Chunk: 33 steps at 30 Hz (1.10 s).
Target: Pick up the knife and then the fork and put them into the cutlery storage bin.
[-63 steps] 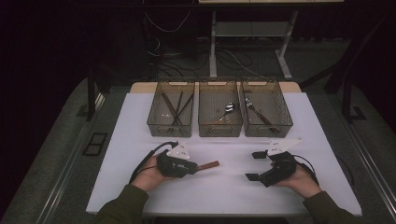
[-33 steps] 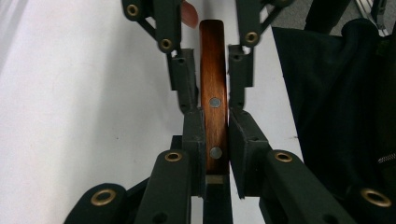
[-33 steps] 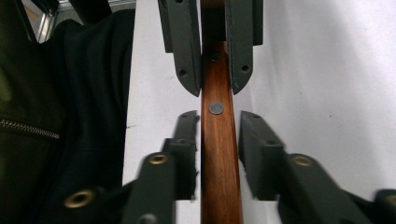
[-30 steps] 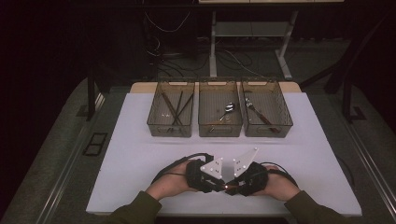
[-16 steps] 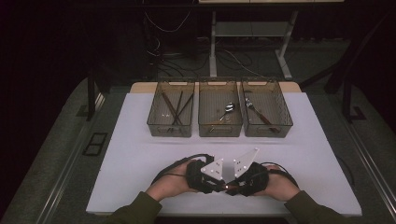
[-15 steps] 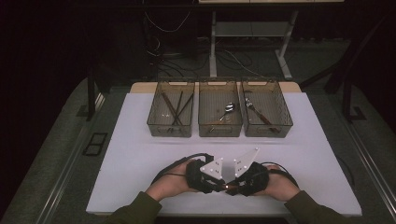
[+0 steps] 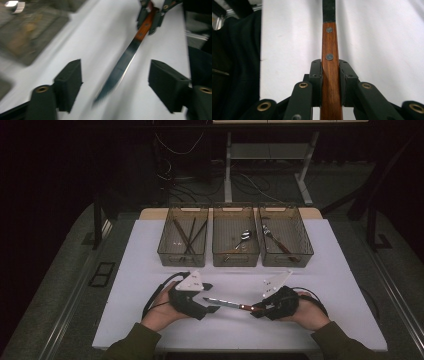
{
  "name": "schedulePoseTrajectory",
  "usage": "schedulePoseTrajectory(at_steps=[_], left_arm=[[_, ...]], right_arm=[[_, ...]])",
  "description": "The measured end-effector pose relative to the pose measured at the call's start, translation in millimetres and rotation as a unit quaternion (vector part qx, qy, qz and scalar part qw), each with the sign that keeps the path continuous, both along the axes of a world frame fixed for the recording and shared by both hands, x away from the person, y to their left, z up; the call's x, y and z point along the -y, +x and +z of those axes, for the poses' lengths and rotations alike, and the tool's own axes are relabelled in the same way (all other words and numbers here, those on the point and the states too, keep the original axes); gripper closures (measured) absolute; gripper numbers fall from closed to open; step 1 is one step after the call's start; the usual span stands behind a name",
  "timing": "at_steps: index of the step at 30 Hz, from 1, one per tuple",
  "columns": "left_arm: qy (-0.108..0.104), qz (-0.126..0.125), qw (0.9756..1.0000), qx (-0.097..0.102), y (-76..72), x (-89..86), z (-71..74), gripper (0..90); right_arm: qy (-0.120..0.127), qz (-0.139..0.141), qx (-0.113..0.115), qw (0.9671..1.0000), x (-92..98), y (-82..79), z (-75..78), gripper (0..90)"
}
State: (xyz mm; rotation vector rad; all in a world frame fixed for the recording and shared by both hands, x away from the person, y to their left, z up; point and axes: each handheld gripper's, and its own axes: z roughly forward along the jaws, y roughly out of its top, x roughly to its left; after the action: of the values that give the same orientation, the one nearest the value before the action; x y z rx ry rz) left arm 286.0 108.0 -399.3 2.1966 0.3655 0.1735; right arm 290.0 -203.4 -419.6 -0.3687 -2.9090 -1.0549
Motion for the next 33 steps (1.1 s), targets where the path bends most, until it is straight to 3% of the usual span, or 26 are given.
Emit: schedulePoseTrajectory(at_steps=[6,10,16,20,25,28,33], left_arm=[[-0.010,0.061,0.9981,0.005,-1.2,-30.9,-5.3,15.6],[-0.018,0.086,0.9961,-0.004,-4.5,-44.9,-13.2,12.9],[-0.031,0.112,0.9931,-0.008,-11.5,-54.1,-22.4,9.0],[-0.027,0.135,0.9904,-0.017,-14.0,-56.3,-28.5,0.0],[-0.028,0.140,0.9896,-0.018,-14.2,-55.9,-33.4,0.0],[-0.036,0.140,0.9894,-0.009,-14.4,-56.2,-33.5,0.0],[-0.045,0.143,0.9886,-0.013,-12.7,-59.9,-34.6,0.0]], right_arm=[[0.006,-0.050,-0.002,0.9987,21.5,8.5,3.3,75.5],[0.014,-0.084,0.001,0.9964,35.8,14.7,8.6,75.4],[0.034,-0.130,0.001,0.9910,51.3,23.2,18.0,75.4],[0.036,-0.155,0.011,0.9873,59.6,29.5,25.4,75.4],[0.048,-0.185,0.019,0.9813,70.3,38.8,36.1,75.4],[0.058,-0.199,0.024,0.9781,76.4,44.4,40.9,75.4],[0.068,-0.219,0.028,0.9729,84.5,52.2,48.1,75.4]])
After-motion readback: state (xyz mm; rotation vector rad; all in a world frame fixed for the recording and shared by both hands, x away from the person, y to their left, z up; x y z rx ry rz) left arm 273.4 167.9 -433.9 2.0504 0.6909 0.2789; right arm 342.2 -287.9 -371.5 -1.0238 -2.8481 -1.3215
